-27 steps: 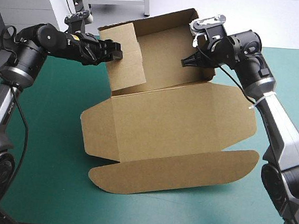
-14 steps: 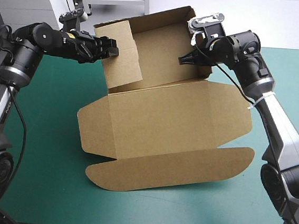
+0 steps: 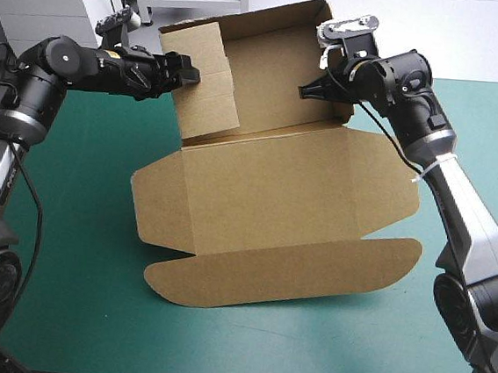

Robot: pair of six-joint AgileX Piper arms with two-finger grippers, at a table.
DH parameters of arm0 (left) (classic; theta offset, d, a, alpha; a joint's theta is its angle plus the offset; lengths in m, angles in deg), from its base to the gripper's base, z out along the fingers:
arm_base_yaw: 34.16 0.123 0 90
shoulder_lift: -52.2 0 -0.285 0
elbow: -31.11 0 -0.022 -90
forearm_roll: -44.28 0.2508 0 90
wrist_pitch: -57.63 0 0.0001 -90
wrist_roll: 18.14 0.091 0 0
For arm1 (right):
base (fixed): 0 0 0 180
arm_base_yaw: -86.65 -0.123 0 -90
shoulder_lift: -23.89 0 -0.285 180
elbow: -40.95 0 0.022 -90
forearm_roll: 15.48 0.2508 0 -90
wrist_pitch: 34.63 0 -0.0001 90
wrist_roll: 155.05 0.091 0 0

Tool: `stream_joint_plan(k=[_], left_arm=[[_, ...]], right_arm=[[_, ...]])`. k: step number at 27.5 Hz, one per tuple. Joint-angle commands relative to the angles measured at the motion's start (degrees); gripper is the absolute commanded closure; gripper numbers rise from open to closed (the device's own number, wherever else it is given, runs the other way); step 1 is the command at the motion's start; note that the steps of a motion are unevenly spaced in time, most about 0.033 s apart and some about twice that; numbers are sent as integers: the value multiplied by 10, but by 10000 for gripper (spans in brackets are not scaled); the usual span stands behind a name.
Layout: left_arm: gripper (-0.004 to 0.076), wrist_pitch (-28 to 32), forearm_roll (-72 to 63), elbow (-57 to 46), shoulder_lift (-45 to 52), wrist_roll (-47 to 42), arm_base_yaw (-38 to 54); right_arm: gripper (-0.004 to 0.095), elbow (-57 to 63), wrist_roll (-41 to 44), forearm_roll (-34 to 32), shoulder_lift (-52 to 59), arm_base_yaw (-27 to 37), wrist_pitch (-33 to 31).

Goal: Fold the box

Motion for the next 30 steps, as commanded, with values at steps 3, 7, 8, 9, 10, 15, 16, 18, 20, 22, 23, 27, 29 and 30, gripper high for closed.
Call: stream_joint_plan(k=[3,7,8,9,10,15,16,18,20,22,23,27,29,30], left_arm=[[282,23,-50,11,20,29,32],[282,1,-81,9,20,61,44],[282,2,-95,8,20,68,44],[282,4,-109,7,20,76,44],[282,5,-119,6,20,83,44],[282,15,-146,6,18,97,44],[282,17,-155,6,17,104,44],[282,24,-172,6,16,108,44],[282,26,-179,6,13,108,44],[281,26,-180,6,7,110,44],[282,21,-178,6,2,110,44],[282,-2,-176,6,-15,110,38],[288,3,-161,6,-21,110,29],[300,8,-160,6,-21,110,25]], right_arm=[[922,-19,26,30,39,6,55],[922,-19,29,54,39,24,55],[922,-19,22,58,39,26,55],[922,-19,22,58,39,26,55],[922,-19,21,57,39,26,55],[922,-19,8,84,39,26,59],[922,-19,3,94,39,26,59],[922,-19,-8,116,39,26,61],[922,-19,-22,134,39,26,61],[922,-19,-24,142,39,26,61],[922,-19,-29,152,39,25,61],[922,-19,-41,167,39,25,60],[921,-19,-41,167,39,23,58],[921,-19,-41,166,39,20,55]])
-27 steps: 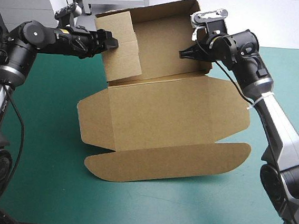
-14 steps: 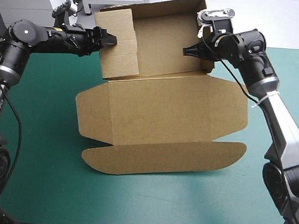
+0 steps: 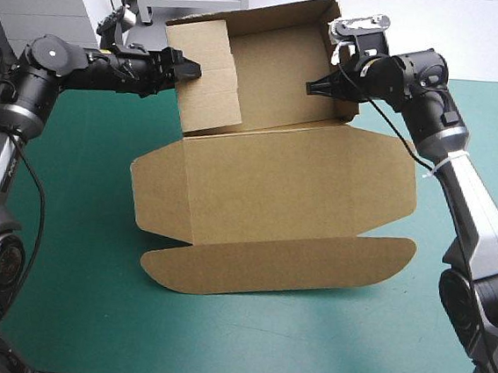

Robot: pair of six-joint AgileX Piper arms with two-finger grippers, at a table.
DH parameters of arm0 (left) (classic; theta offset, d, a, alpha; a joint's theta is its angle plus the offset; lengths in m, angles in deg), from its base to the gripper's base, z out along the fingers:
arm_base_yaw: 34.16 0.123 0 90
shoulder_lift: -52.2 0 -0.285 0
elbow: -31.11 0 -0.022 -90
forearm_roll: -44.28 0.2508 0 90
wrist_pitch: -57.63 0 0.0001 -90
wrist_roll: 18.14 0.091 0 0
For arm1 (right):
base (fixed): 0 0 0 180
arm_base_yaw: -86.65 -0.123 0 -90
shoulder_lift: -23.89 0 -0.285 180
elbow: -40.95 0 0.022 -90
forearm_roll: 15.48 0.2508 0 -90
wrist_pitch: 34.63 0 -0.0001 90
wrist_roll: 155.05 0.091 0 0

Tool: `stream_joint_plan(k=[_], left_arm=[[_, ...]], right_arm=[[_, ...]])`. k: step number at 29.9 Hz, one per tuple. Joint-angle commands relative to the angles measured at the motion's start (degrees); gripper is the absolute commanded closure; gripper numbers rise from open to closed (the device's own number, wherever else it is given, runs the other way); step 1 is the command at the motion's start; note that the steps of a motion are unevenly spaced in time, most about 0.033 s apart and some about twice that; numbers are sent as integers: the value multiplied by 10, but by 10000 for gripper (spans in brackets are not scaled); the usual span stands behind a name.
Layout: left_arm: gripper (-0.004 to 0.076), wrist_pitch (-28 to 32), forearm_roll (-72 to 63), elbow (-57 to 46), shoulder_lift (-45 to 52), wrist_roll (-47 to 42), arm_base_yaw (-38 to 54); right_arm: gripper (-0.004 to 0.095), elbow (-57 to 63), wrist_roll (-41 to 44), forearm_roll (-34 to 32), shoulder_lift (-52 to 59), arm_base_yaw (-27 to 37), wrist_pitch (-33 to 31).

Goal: Fold the box

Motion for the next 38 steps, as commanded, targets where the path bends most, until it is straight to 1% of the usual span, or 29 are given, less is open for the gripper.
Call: stream_joint_plan(k=[1,4,7,8,9,15,17,21,25,27,29,32,38], left_arm=[[319,28,-14,12,13,1,-21],[445,56,12,12,13,-4,-41],[618,69,40,12,13,-5,-57],[696,72,48,12,13,-5,-63],[732,76,57,12,13,-5,-66],[732,101,58,12,13,-5,-78],[732,110,87,12,13,-25,-85],[732,132,214,12,13,-102,-110],[732,136,385,12,12,-220,-153],[732,122,473,12,12,-284,-171],[732,104,524,12,11,-322,-180],[732,68,532,13,0,-326,-182],[732,-40,533,13,-48,-325,-182]], right_arm=[[921,-19,-5,88,39,-14,55],[922,-19,-11,89,39,-19,55],[921,-19,-11,88,39,-23,55],[921,-19,-11,88,39,-24,54],[921,-19,-11,88,39,-25,54],[921,-19,-16,89,39,-32,50],[920,-19,-16,88,39,-38,41],[920,-19,-11,74,39,-58,35],[920,-19,45,9,35,-77,22],[920,-19,69,-2,29,-78,-5],[920,-19,80,-20,19,-78,-31],[920,-19,85,-35,0,-78,-69],[920,-19,87,-38,-55,-76,-115]])
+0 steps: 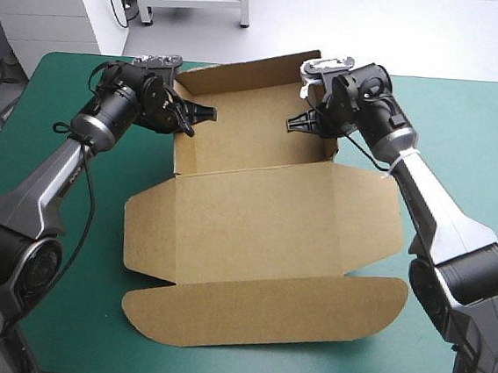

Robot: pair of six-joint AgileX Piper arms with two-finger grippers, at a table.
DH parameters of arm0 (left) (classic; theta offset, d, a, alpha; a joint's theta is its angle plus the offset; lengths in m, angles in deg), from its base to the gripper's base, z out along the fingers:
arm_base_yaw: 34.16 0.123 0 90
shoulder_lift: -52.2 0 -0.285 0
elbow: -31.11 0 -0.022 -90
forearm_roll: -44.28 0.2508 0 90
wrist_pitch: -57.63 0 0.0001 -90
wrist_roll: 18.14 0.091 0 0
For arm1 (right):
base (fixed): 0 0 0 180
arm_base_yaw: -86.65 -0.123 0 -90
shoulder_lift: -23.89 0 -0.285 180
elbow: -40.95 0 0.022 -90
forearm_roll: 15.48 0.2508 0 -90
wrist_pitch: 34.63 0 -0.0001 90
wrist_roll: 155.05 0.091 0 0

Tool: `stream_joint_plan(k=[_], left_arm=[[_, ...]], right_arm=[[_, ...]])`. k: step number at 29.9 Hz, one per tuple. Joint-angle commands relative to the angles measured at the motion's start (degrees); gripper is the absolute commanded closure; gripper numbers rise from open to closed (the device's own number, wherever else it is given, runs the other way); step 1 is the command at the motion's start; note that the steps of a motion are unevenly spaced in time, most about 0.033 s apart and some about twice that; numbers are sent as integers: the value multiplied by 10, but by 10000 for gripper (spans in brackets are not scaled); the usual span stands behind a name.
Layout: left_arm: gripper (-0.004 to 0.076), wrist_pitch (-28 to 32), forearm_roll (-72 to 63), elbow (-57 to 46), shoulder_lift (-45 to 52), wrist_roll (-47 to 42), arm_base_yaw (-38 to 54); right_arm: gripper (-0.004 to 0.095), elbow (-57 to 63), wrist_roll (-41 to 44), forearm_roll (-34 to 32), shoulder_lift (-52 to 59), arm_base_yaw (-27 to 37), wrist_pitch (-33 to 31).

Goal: Fold the box

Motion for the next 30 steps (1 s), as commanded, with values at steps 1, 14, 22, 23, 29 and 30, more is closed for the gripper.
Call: stream_joint_plan(k=[1,14,22,23,29,30], left_arm=[[732,-24,-4,17,-12,10,-11],[728,-54,-43,17,-95,38,-10],[452,-52,-78,22,-94,94,-10],[408,-54,-78,22,-94,94,-10],[298,-73,-74,30,-94,94,1],[298,-78,-74,34,-94,94,1]], right_arm=[[920,-21,-18,53,4,-14,10],[922,-21,-55,54,-105,9,-23],[702,-30,-116,87,-103,26,-50],[625,-32,-125,98,-103,30,-50],[359,-35,-130,120,-102,45,-50],[359,-36,-131,120,-102,48,-50]])
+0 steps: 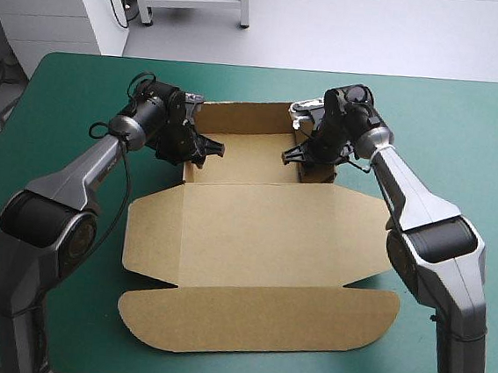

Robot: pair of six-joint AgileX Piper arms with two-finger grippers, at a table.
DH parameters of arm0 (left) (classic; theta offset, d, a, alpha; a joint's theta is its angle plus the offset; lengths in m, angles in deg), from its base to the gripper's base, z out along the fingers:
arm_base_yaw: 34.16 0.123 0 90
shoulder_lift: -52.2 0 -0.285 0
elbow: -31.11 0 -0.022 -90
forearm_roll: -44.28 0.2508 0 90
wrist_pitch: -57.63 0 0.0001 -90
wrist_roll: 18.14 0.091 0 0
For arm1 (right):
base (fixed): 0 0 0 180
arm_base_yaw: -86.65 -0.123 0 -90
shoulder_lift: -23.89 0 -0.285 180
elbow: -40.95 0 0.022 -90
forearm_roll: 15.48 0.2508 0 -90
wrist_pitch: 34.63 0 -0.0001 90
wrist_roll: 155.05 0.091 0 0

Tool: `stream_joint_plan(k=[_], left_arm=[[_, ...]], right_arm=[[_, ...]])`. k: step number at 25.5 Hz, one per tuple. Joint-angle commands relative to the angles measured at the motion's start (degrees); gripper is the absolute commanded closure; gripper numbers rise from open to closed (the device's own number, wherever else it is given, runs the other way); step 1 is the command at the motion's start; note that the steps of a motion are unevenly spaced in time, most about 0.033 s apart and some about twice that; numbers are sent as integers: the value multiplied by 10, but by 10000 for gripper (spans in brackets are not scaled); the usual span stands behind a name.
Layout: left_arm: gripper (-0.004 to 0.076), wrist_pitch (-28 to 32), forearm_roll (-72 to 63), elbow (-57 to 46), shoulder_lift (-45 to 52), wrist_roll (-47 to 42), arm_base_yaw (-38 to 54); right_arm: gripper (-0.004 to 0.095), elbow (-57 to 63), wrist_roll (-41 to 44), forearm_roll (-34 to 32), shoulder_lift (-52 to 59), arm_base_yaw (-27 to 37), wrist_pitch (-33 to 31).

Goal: Fold the box

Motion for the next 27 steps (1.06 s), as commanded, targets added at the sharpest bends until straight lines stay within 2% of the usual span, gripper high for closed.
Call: stream_joint_plan(k=[1,11,16,24,26,27], left_arm=[[298,-21,-28,23,25,-3,-4],[298,-64,-28,110,25,-3,-3],[298,-105,6,132,25,-3,-3],[302,-105,-26,199,67,2,-3],[335,-105,-26,199,103,22,-3],[404,-105,-26,199,126,52,-3]], right_arm=[[359,-22,-15,14,32,8,-5],[359,-95,-16,9,45,10,-5],[359,-98,-16,-4,67,10,-5],[360,-98,-4,-21,139,10,-5],[433,-98,0,-21,164,10,-5],[536,-98,-4,-21,179,10,-5]])
